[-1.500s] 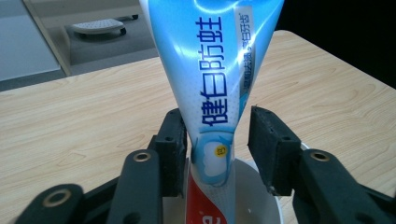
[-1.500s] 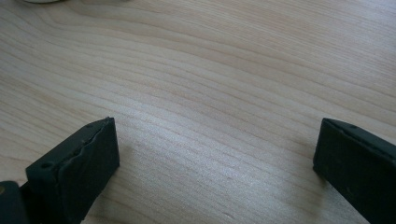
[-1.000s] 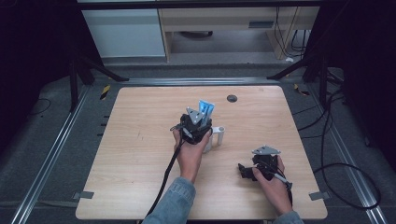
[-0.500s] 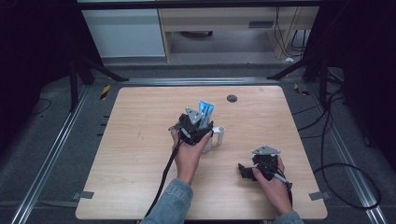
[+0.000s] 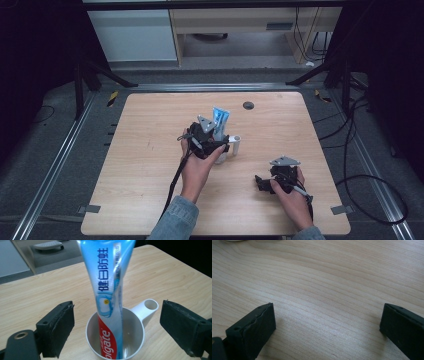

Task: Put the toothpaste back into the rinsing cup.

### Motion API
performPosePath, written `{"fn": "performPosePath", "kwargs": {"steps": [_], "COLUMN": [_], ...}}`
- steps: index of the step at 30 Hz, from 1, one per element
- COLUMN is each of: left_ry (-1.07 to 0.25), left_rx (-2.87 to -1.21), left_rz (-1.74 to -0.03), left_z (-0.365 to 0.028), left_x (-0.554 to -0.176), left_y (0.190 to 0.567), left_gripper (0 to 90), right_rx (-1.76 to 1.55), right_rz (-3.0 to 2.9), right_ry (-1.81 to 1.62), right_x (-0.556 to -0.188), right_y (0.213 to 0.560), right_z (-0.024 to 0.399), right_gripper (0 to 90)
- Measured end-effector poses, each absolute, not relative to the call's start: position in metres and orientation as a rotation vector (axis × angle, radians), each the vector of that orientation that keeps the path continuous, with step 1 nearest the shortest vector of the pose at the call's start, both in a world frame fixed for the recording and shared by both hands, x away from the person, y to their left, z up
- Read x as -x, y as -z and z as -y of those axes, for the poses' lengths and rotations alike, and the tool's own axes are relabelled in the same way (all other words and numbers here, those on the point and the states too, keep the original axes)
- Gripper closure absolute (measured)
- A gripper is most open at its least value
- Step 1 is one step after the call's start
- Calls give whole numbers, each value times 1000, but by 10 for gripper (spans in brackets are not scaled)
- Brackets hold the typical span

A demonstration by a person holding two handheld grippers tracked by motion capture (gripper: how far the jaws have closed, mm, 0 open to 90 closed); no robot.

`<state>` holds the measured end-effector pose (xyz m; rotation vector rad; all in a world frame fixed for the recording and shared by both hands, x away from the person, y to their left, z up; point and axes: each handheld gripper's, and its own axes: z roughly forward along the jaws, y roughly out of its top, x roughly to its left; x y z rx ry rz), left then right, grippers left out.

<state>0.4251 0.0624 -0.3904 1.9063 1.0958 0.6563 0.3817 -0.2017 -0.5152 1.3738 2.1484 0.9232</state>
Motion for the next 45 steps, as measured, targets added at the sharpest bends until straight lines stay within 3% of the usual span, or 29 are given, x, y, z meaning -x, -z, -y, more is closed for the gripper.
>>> {"fn": "performPosePath", "kwargs": {"steps": [28, 37, 45], "left_ry": [-556, -552, -568], "left_rx": [-2030, -2101, -2131], "left_rz": [-1087, -1077, -1172], "left_z": [-106, -129, -158], "left_x": [-407, -394, -396], "left_y": [384, 403, 427], "left_gripper": [61, 60, 63], "right_rx": [-1373, -1373, -1373], "right_rz": [-2148, -2148, -2148], "right_ry": [-922, -922, -922], "right_x": [-382, -382, -382], "right_y": [515, 515, 515], "right_z": [202, 202, 202], "right_gripper": [5, 5, 5]}}
